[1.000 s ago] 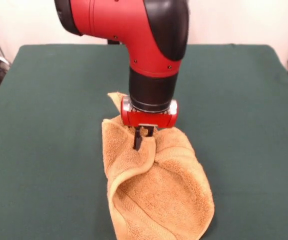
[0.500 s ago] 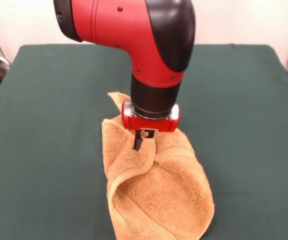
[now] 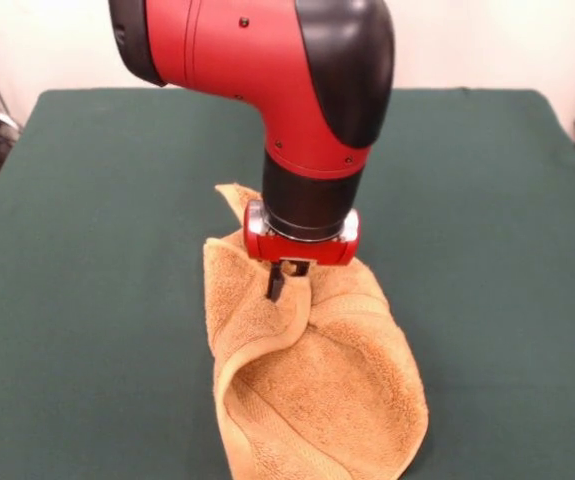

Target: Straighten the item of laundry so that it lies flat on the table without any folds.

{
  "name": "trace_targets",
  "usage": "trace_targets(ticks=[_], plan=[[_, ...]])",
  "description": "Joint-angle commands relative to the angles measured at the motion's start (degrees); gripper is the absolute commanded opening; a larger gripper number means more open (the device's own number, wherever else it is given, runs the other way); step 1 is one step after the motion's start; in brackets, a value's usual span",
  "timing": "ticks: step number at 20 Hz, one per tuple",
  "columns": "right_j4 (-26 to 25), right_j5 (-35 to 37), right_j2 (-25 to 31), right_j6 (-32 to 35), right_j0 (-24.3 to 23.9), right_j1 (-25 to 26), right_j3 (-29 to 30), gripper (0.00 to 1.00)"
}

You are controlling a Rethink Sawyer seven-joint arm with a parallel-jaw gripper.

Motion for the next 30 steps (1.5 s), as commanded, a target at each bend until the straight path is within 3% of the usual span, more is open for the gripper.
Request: trace_targets(ticks=[1, 4, 8, 16, 30], plan=[[0.69, -14.26, 5.19, 15.45, 1.31, 6.11, 8.74, 0.00], [-0.93, -9.25, 5.95, 9.15, 0.43, -1.70, 13.67, 0.00], [0.65, -6.63, 6.09, 8.68, -0.20, -8.36, 18.23, 0.00], [0.68, -6.83, 6.38, 8.23, -0.32, -6.87, 16.10, 0.00], [0.61, -10.46, 6.27, 9.48, 0.07, -6.08, 17.33, 0.00]])
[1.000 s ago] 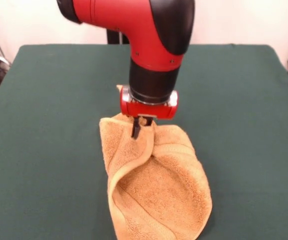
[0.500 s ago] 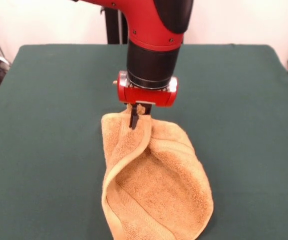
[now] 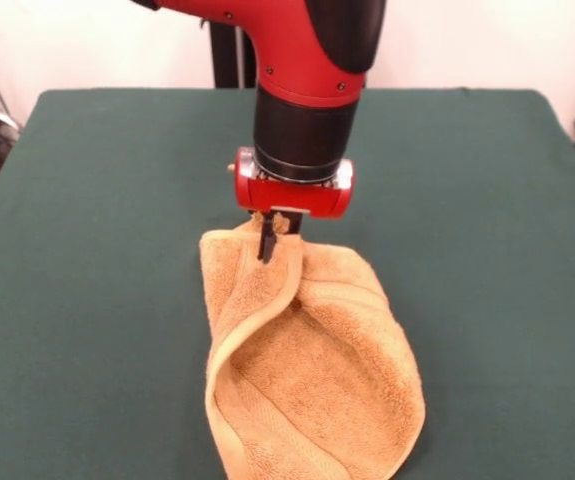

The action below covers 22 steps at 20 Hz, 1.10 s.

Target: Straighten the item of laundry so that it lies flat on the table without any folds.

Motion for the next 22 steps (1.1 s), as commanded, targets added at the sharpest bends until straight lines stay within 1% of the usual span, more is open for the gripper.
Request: trace_targets(ticks=[1, 7, 13, 18, 22], plan=[[0.62, -3.23, 6.07, 9.42, 0.64, 2.04, 6.45, 0.00], [0.53, -3.30, 6.06, 9.16, 0.81, 1.60, 7.06, 0.00], [0.79, -2.03, 6.58, 8.33, 0.39, -1.24, 8.97, 0.00], [1.25, 1.27, 6.14, 8.10, 0.83, -4.19, 9.65, 0.00], [1.50, 1.78, 6.11, 8.56, 1.04, -4.76, 9.78, 0.00]])
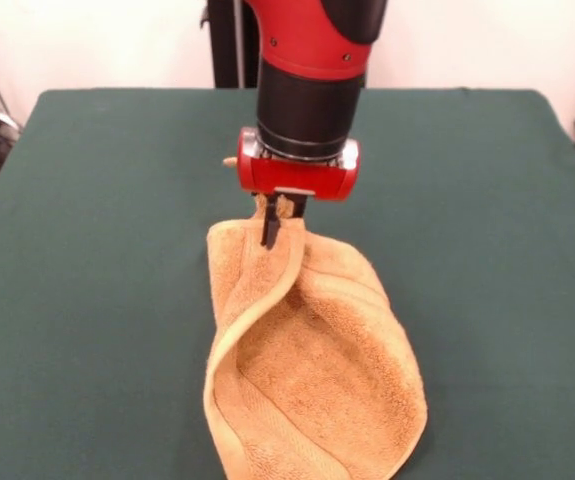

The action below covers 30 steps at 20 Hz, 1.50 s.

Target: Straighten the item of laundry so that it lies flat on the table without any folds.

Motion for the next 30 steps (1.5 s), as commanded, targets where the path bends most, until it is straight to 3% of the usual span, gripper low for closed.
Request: trace_targets(ticks=[1, 30], plan=[[1.52, 3.12, 5.64, 8.64, 1.06, -1.08, 6.46, 0.00], [-0.22, -2.00, 6.28, 8.61, 0.95, 0.26, 7.58, 0.00]])
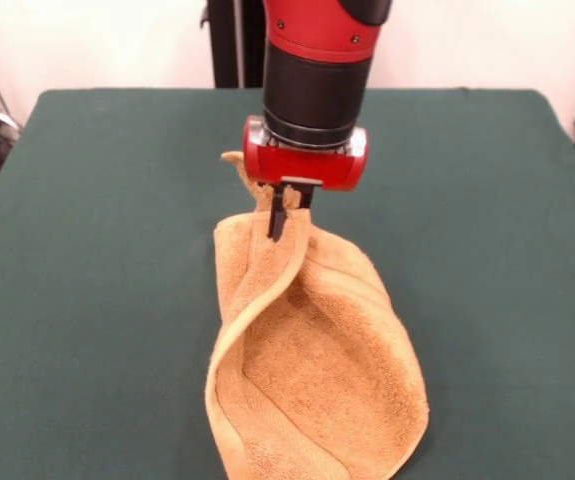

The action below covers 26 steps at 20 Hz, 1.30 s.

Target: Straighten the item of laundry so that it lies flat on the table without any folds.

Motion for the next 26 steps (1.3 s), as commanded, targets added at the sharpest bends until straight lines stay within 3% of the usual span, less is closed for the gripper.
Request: trace_targets(ticks=[1, 26], plan=[[0.16, -2.15, 5.76, 8.64, 0.87, 1.50, 6.78, 0.00], [0.22, -0.16, 6.30, 7.92, 0.36, 1.41, 6.14, 0.00]])
